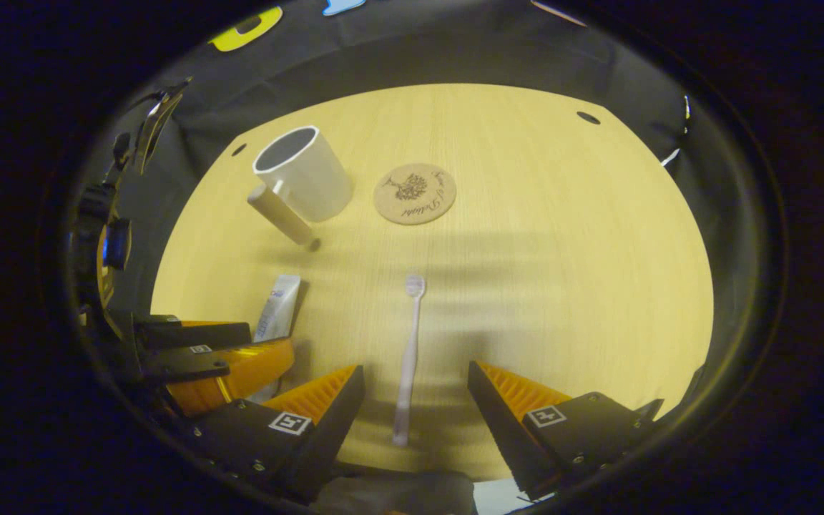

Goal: Put the toothbrush and toothpaste on the desktop into the cup, then pick up the cup and place it on the coaster on the desktop.

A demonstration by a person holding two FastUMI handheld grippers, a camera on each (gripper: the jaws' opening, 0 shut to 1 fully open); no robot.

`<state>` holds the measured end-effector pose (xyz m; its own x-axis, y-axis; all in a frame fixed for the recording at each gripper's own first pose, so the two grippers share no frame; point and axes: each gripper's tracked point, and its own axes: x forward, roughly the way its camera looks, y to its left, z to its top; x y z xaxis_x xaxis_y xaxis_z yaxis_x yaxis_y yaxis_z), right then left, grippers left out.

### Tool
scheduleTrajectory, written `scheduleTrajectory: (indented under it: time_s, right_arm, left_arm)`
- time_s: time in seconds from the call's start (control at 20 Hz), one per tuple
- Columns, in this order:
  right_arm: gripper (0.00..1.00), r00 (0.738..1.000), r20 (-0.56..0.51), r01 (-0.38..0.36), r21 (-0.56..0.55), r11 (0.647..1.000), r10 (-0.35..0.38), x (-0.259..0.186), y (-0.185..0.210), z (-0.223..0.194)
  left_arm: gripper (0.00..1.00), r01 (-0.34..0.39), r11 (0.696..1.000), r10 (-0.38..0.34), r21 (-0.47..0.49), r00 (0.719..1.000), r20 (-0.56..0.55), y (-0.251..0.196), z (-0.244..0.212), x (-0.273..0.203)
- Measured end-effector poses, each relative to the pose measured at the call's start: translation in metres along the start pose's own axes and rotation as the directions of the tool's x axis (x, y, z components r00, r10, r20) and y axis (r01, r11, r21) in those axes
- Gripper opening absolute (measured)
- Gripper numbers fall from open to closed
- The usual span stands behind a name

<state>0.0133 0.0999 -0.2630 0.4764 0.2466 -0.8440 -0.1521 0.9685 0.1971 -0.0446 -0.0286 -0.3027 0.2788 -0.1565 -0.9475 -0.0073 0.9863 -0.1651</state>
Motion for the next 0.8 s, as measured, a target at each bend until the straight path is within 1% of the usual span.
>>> scheduleTrajectory:
  time_s: [0.15,0.2,0.25,0.3,0.35,0.4,0.45,0.5,0.55,0.6,0.65,0.7,0.75,0.8]
  right_arm:
    - [0.93,0.997,-0.071,0.010,-0.007,1.000,-0.011,0.016,0.004,-0.007]
    - [0.94,0.996,-0.088,0.014,-0.006,1.000,-0.015,0.019,0.006,-0.010]
    - [0.94,0.995,-0.101,0.021,-0.005,1.000,-0.021,0.022,0.007,-0.010]
    - [0.92,0.994,-0.111,0.022,-0.005,1.000,-0.023,0.025,0.009,-0.012]
    - [0.92,0.990,-0.135,0.034,-0.008,0.999,-0.035,0.026,0.008,-0.014]
    - [0.88,0.986,-0.159,0.049,-0.009,0.999,-0.050,0.025,0.006,-0.018]
    - [0.85,0.985,-0.159,0.058,-0.009,0.998,-0.059,0.026,0.005,-0.017]
    - [0.83,0.984,-0.161,0.071,-0.006,0.997,-0.071,0.026,0.002,-0.015]
    - [0.76,0.981,-0.174,0.084,0.006,0.996,-0.082,0.026,0.000,-0.017]
    - [0.68,0.978,-0.184,0.099,0.012,0.995,-0.095,0.026,-0.003,-0.018]
    - [0.65,0.977,-0.193,0.099,0.020,0.995,-0.093,0.026,-0.003,-0.017]
    - [0.56,0.975,-0.203,0.095,0.019,0.995,-0.089,0.026,-0.001,-0.018]
    - [0.56,0.973,-0.212,0.097,0.010,0.995,-0.092,0.029,-0.003,-0.019]
    - [0.43,0.969,-0.230,0.107,0.062,0.992,-0.090,0.026,-0.001,-0.021]
  left_arm:
    - [0.91,-0.010,1.000,0.010,0.012,0.999,-0.042,0.010,-0.002,0.011]
    - [0.96,-0.021,1.000,0.022,0.019,0.998,-0.058,0.014,-0.002,0.012]
    - [0.89,-0.022,1.000,0.023,0.020,0.997,-0.075,0.015,-0.004,0.015]
    - [0.85,-0.014,1.000,0.016,0.025,0.996,-0.086,0.015,-0.004,0.016]
    - [0.87,-0.010,1.000,0.013,0.030,0.995,-0.095,0.013,-0.005,0.020]
    - [0.85,-0.016,0.999,0.020,0.040,0.995,-0.098,0.014,-0.004,0.020]
    - [0.87,-0.011,0.999,0.015,0.047,0.996,-0.091,0.013,-0.002,0.022]
    - [0.72,-0.023,0.998,0.028,0.056,0.995,-0.095,0.015,-0.001,0.023]
    - [0.72,-0.032,0.997,0.039,0.064,0.994,-0.102,0.019,-0.002,0.025]
    - [0.58,-0.032,0.997,0.039,0.064,0.994,-0.107,0.019,0.000,0.025]
    - [0.54,-0.032,0.997,0.040,0.071,0.993,-0.112,0.020,-0.001,0.028]
    - [0.49,-0.034,0.997,0.042,0.074,0.993,-0.113,0.019,0.000,0.027]
    - [0.49,-0.033,0.996,0.043,0.083,0.992,-0.117,0.020,-0.001,0.025]
    - [0.48,-0.035,0.995,0.046,0.090,0.992,-0.121,0.020,-0.001,0.025]
